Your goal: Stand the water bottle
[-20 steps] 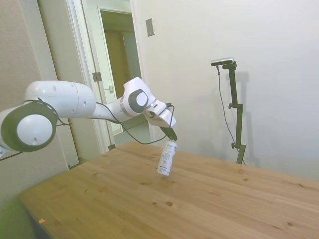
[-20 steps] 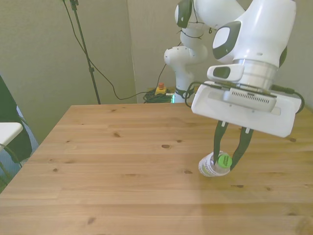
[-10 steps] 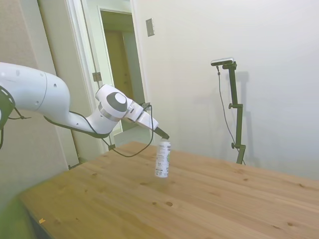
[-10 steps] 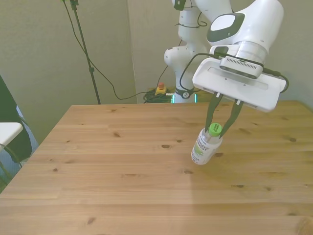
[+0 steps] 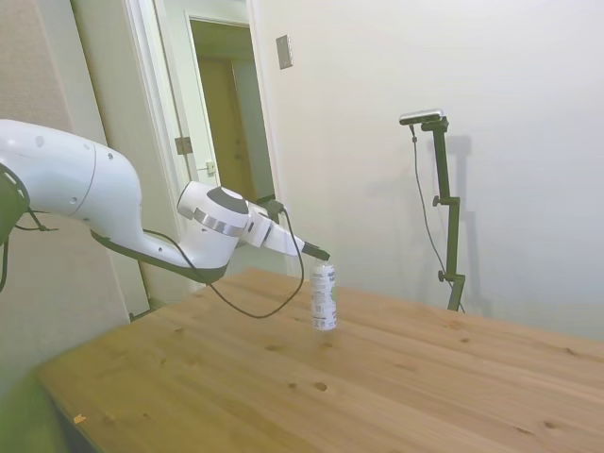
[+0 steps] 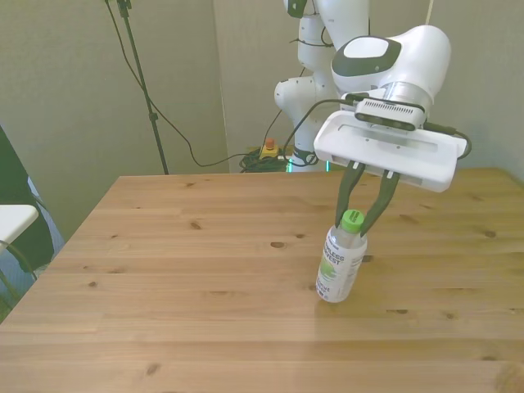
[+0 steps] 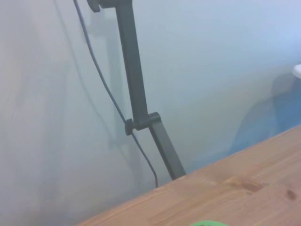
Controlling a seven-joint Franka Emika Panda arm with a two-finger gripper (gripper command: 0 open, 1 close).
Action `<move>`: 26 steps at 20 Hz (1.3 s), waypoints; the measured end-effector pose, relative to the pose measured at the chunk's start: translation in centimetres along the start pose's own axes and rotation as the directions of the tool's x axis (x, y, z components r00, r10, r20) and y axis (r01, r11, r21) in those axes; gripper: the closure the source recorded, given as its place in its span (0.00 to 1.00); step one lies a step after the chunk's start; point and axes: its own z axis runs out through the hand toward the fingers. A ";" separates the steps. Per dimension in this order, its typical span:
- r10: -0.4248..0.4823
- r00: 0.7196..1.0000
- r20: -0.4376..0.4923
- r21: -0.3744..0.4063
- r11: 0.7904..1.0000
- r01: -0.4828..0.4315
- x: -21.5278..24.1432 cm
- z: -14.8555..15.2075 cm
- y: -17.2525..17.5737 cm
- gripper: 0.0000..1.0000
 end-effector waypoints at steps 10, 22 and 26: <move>0.059 0.998 -0.013 0.083 0.995 -0.057 -3.4 1.8 -0.9 1.00; 0.052 0.998 0.031 0.103 0.993 -0.055 -4.4 1.4 -1.1 0.00; 0.044 0.998 0.049 0.095 0.994 -0.048 -5.0 1.5 -0.3 0.00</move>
